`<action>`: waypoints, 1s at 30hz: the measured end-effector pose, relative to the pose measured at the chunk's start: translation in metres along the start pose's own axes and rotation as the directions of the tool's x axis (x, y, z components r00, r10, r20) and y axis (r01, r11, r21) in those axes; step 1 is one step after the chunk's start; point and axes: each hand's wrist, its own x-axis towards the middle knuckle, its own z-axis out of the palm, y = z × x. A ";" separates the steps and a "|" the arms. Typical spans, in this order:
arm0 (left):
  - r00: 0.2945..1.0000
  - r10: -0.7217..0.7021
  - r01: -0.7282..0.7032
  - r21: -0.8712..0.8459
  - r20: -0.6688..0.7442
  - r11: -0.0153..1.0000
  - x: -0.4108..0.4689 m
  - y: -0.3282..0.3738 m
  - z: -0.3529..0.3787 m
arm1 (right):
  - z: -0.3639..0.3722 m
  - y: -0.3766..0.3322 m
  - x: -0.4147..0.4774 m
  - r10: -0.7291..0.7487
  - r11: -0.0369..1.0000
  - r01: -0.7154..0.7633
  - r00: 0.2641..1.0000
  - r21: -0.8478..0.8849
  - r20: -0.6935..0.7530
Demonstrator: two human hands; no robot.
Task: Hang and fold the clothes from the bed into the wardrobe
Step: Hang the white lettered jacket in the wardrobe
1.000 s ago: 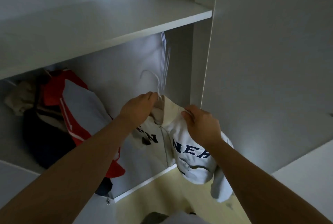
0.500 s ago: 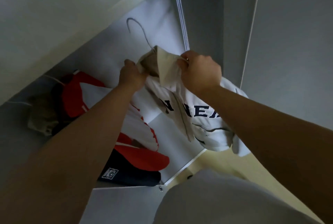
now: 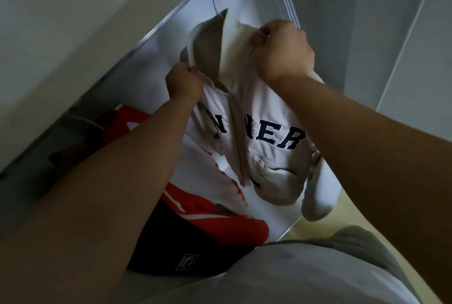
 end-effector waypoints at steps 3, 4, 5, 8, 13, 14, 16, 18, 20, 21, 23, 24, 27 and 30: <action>0.991 0.071 -0.073 -0.012 -0.115 0.997 0.011 0.008 0.001 | 0.001 -0.005 0.006 0.001 1.000 0.001 0.998 0.028 -0.070; 0.985 0.091 -0.095 -0.025 -0.147 0.995 0.014 0.012 0.000 | 0.000 -0.008 0.010 0.001 0.999 0.002 0.997 0.033 -0.083; 0.981 0.102 -0.109 -0.029 -0.167 0.994 0.018 0.017 -0.001 | -0.001 -0.010 0.015 0.000 0.999 0.003 0.996 0.038 -0.085; 0.985 0.120 -0.118 0.026 -0.123 0.993 0.028 0.025 -0.002 | -0.001 -0.015 0.034 -0.009 1.000 0.010 0.999 0.019 -0.052; 0.998 0.033 -0.040 0.150 0.049 0.988 0.041 0.019 0.001 | 0.015 -0.005 0.048 -0.034 0.997 0.035 0.999 -0.063 0.013; 0.997 0.018 -0.031 0.180 0.073 0.983 0.041 0.016 0.002 | 0.020 0.001 0.048 -0.044 0.995 0.046 0.999 -0.088 0.018; 0.993 -0.024 0.004 0.170 0.118 0.985 0.040 0.009 0.009 | 0.027 0.013 0.047 -0.072 0.989 0.073 0.997 -0.131 0.014; 0.994 -0.026 0.012 0.125 0.108 0.992 0.038 0.004 0.020 | 0.031 0.024 0.049 -0.126 0.977 0.123 0.992 -0.173 -0.008; 1.000 -0.001 0.000 0.079 0.013 0.997 0.036 0.004 0.034 | 0.034 0.035 0.054 -0.227 0.950 0.209 0.973 -0.230 -0.054; 0.998 0.019 -0.016 0.060 -0.054 0.998 0.036 0.006 0.042 | 0.035 0.040 0.059 -0.285 0.929 0.254 0.955 -0.269 -0.081; 0.984 0.046 -0.048 -0.007 -0.172 0.999 0.034 0.013 0.060 | 0.038 0.051 0.067 -0.389 0.878 0.327 0.913 -0.350 -0.123; 0.973 0.048 -0.060 -0.046 -0.224 0.997 0.035 0.015 0.070 | 0.040 0.057 0.070 -0.436 0.850 0.359 0.890 -0.385 -0.134; 0.923 0.013 -0.079 -0.158 -0.385 0.984 0.035 0.016 0.103 | 0.051 0.076 0.075 -0.545 0.785 0.431 0.822 -0.444 -0.165; 0.855 0.000 -0.165 -0.273 -0.518 0.948 0.037 0.009 0.130 | 0.063 0.092 0.078 -0.642 0.731 0.478 0.724 -0.488 -0.253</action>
